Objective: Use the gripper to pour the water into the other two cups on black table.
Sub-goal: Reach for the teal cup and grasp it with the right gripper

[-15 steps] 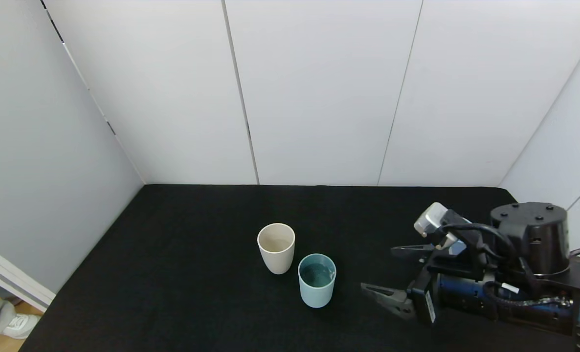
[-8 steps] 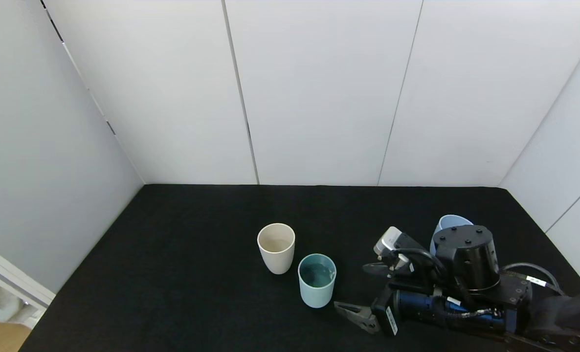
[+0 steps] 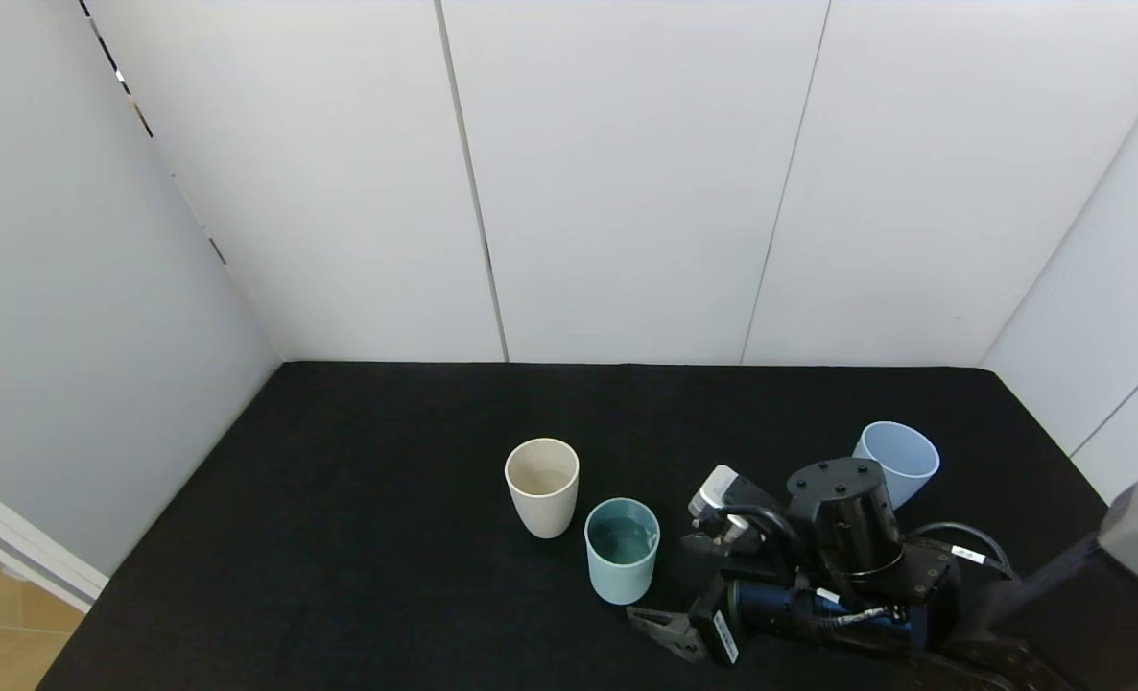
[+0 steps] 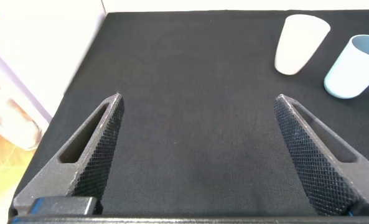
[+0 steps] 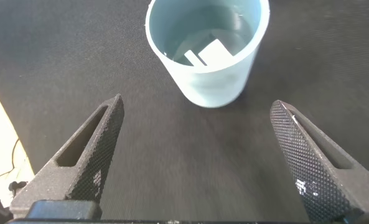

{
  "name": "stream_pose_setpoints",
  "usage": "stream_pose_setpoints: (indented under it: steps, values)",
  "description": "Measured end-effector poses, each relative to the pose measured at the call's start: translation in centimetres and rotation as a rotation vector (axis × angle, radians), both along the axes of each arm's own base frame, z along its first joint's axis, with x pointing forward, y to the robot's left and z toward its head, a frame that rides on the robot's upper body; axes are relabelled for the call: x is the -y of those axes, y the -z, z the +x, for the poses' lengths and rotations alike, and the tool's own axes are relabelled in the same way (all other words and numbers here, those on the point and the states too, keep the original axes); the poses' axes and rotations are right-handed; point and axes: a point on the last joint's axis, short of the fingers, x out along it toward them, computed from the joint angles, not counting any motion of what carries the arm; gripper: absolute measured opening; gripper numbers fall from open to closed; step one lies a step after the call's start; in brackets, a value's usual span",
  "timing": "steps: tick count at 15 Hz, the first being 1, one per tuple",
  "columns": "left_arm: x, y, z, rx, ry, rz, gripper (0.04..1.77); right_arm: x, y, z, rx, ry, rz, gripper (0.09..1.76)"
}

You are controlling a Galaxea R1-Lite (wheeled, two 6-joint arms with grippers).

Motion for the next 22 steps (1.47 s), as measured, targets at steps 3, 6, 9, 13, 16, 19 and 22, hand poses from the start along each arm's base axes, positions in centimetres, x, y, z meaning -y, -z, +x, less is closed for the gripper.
stream_pose_setpoints:
  steps: [3,6,9,13,16,19,22]
  values:
    - [0.0,0.0,0.0,0.000,0.000,0.000,1.72,-0.9,0.9,0.9,-0.005,-0.007,-0.005,1.71]
    - [0.0,0.0,0.0,0.000,0.000,0.000,1.72,-1.8,1.6,1.7,0.006,0.006,-0.014,1.71]
    - [0.0,0.0,0.0,0.000,0.000,0.000,1.72,-2.7,2.0,2.2,0.036,0.009,-0.003,1.71]
    - [0.0,0.0,0.0,0.000,0.000,0.000,1.72,-3.4,2.3,2.6,0.044,0.001,0.003,1.71]
    - [0.0,0.0,0.0,0.000,0.000,0.000,1.72,-4.0,2.2,3.0,0.056,-0.004,0.012,1.71]
    - [0.0,0.0,0.0,0.000,0.000,0.000,1.72,-4.4,2.2,3.4,0.068,-0.003,0.021,1.71]
    - [0.0,0.0,0.0,0.000,0.000,0.000,1.72,-4.6,2.2,3.7,0.073,-0.001,0.026,1.71]
